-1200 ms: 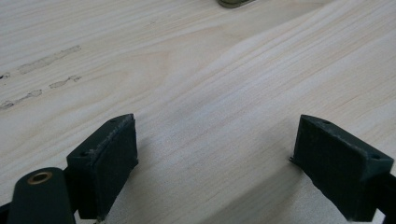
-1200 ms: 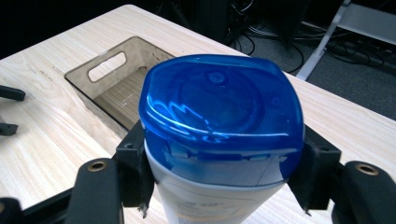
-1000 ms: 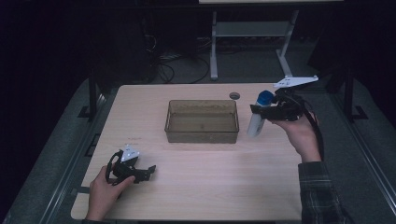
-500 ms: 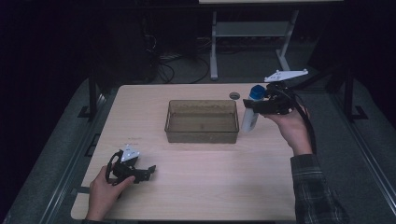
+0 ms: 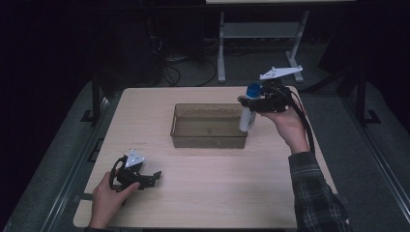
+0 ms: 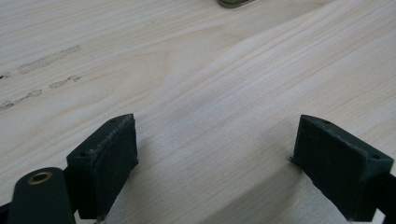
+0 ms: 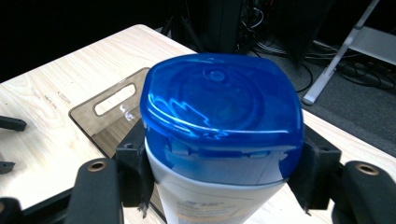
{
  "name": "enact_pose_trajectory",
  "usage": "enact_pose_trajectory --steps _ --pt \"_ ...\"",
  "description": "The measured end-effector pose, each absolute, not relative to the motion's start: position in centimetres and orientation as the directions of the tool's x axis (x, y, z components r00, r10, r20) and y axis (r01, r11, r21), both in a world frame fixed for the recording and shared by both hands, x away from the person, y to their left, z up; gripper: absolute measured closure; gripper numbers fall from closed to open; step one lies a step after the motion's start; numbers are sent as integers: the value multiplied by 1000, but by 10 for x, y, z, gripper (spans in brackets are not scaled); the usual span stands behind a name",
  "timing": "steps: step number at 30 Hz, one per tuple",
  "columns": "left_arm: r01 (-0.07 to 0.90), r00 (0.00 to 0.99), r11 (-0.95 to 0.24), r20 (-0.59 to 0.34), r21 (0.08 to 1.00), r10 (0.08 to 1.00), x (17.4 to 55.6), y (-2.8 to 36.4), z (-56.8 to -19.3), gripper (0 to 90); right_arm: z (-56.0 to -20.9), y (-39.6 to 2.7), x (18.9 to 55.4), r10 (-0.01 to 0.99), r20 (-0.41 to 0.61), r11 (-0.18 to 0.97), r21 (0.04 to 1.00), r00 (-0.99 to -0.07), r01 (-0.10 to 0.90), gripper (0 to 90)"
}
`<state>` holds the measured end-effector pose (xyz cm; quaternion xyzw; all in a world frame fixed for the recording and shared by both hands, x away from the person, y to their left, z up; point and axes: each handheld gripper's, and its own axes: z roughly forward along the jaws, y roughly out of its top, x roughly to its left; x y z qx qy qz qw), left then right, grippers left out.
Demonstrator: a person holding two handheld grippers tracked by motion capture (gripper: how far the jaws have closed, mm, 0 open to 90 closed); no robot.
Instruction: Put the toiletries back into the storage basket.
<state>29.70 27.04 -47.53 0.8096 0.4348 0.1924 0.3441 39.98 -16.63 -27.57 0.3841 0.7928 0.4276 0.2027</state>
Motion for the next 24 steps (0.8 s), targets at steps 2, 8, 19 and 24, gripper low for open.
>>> enact_pose_trajectory --steps 2,8,19,24 --pt "571 548 -385 13 725 836 297 270 -475 121 -276 -164 401 780 4 345 832 -626 435 347" --pt "571 549 -386 13 724 836 297 270 -475 121 -280 -157 406 779 11 341 832 -627 437 347" --pt "571 548 -386 13 724 836 297 270 -475 121 -292 -149 413 777 21 342 825 -629 449 346" --pt "571 548 -386 13 724 836 297 270 -475 121 -297 -145 416 775 10 361 814 -632 455 347"
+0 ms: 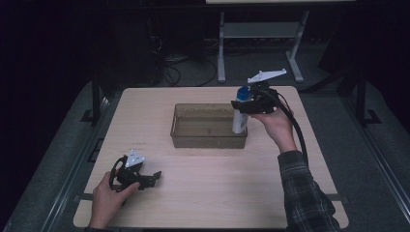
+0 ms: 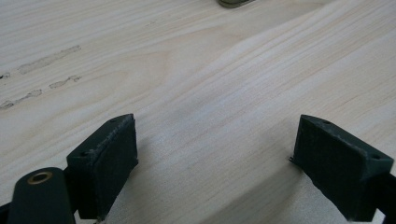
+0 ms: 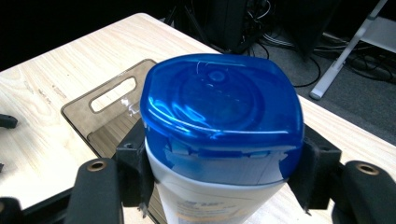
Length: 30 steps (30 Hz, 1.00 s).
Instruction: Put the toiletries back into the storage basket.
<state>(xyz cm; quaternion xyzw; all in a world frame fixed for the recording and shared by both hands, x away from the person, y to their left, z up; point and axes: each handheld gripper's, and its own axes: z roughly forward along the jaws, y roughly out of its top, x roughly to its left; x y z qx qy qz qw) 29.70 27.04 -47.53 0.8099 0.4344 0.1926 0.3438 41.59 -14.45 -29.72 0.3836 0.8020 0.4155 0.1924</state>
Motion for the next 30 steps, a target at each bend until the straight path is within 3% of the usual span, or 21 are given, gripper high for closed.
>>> enact_pose_trajectory --steps 30 --pt "572 551 -390 15 722 834 297 271 -475 121 -331 -142 425 779 28 376 779 -627 502 346"
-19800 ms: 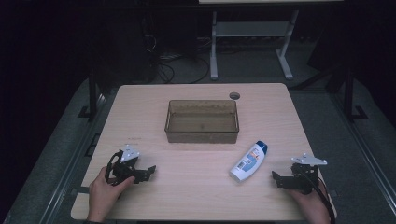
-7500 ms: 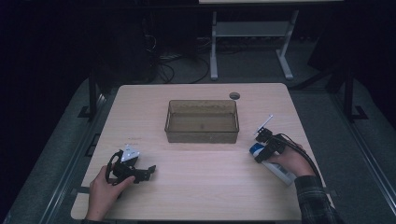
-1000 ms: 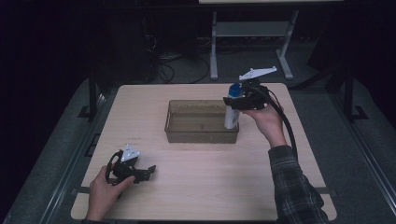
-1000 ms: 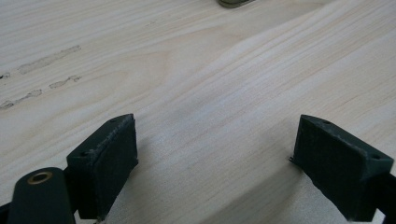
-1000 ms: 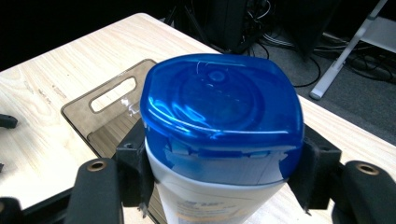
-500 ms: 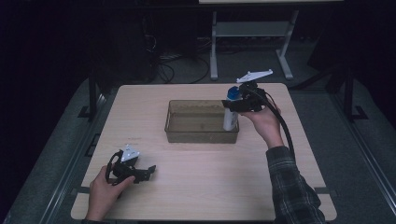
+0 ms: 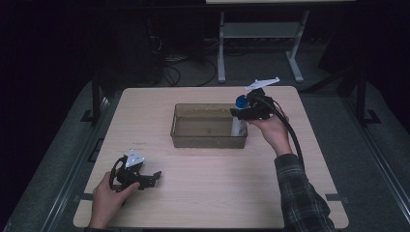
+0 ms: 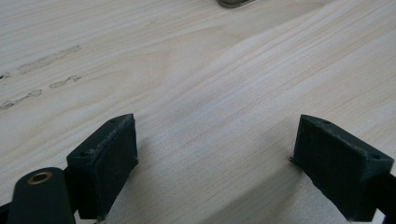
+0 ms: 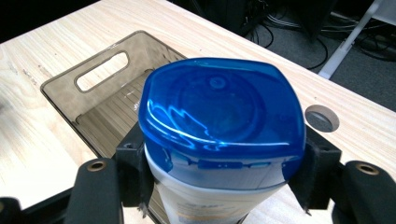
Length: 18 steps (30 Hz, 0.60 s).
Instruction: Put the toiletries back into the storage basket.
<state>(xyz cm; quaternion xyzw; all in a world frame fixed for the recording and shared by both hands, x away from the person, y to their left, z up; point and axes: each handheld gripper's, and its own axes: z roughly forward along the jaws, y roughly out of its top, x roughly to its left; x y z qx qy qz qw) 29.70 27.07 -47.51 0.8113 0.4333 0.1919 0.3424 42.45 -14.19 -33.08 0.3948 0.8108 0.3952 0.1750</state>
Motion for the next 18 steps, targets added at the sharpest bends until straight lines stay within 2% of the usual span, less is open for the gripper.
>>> enact_pose_trajectory --steps 18 --pt "573 550 -389 14 722 835 297 271 -475 121 -345 -135 427 767 16 420 743 -641 521 345"
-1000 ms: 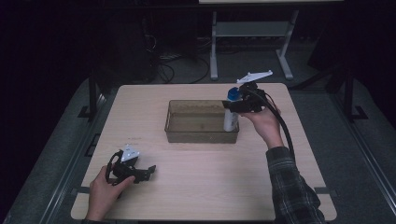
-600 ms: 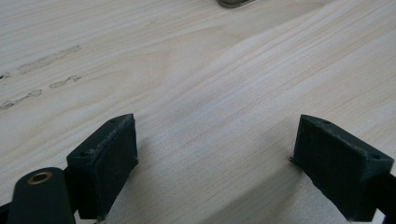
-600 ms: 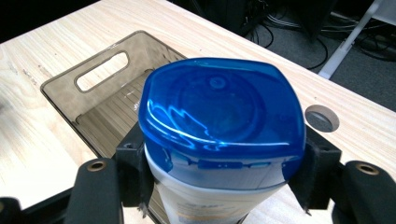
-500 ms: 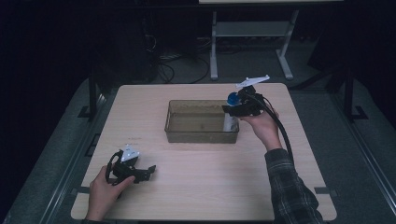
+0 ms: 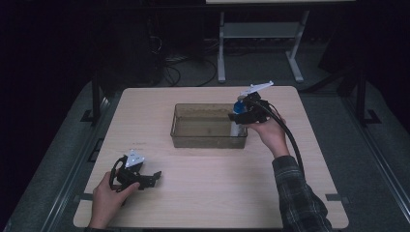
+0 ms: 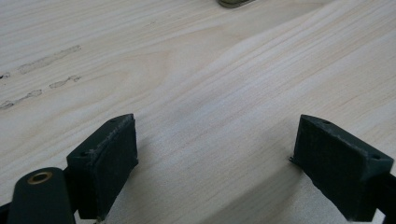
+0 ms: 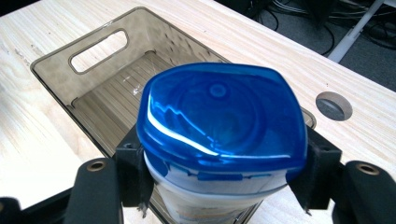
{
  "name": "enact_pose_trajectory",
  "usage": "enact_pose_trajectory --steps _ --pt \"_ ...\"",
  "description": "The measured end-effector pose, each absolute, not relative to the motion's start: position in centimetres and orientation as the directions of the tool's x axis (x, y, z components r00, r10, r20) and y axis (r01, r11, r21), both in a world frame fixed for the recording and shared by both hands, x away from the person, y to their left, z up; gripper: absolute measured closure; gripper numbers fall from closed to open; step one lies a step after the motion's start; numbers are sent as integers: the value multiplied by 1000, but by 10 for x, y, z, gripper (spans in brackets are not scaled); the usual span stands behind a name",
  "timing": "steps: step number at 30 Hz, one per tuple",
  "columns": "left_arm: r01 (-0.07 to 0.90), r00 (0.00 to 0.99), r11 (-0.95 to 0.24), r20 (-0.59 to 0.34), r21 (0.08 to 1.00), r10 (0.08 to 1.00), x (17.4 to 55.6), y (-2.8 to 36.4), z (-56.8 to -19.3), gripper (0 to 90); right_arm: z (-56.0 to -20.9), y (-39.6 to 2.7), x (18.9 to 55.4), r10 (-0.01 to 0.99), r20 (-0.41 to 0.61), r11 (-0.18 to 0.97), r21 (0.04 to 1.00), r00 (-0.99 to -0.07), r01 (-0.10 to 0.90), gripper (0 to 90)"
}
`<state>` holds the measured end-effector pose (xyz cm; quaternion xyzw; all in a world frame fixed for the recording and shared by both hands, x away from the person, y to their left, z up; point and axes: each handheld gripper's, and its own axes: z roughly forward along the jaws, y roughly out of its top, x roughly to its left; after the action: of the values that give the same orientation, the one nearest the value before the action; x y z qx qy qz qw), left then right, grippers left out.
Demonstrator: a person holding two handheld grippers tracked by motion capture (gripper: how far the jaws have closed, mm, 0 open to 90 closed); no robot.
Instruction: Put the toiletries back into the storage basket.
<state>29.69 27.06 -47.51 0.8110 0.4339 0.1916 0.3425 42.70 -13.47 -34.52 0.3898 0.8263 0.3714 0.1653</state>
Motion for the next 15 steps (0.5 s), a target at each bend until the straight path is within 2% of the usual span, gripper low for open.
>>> enact_pose_trajectory --steps 15 --pt "572 549 -388 13 723 836 297 270 -475 121 -359 -133 428 767 10 441 719 -642 538 344"
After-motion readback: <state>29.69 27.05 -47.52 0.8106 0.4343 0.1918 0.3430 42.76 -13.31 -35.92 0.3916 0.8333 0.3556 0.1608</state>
